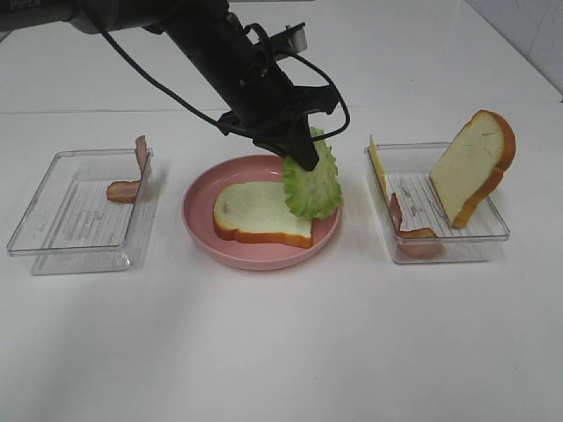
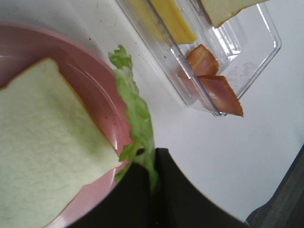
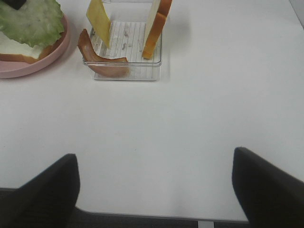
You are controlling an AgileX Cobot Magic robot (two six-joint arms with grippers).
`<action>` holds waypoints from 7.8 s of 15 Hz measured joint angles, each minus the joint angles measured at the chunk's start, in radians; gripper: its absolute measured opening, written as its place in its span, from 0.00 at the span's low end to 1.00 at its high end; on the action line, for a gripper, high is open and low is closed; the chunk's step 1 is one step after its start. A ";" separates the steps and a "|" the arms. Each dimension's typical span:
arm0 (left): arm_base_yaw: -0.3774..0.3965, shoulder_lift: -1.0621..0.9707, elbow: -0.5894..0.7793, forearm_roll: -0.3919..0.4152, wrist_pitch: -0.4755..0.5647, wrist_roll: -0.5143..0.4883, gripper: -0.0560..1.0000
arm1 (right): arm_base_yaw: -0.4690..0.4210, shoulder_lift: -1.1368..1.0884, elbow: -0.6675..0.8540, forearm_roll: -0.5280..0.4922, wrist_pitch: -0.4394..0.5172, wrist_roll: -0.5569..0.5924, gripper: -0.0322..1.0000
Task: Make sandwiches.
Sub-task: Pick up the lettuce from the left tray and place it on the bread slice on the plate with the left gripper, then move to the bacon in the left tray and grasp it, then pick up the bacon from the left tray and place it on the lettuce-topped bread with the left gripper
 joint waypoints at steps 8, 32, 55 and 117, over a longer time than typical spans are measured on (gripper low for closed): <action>0.000 0.035 -0.001 0.266 0.019 -0.054 0.05 | 0.000 0.000 0.000 0.000 0.000 0.000 0.85; 0.032 -0.188 -0.044 0.626 0.127 -0.185 0.99 | 0.000 0.000 0.000 0.000 0.000 0.000 0.85; 0.250 -0.011 0.046 0.521 0.038 -0.301 0.85 | 0.000 0.000 0.000 0.000 0.000 0.000 0.85; -0.035 -0.023 0.046 0.519 -0.040 -0.304 0.05 | 0.000 0.000 0.000 0.001 0.000 0.000 0.85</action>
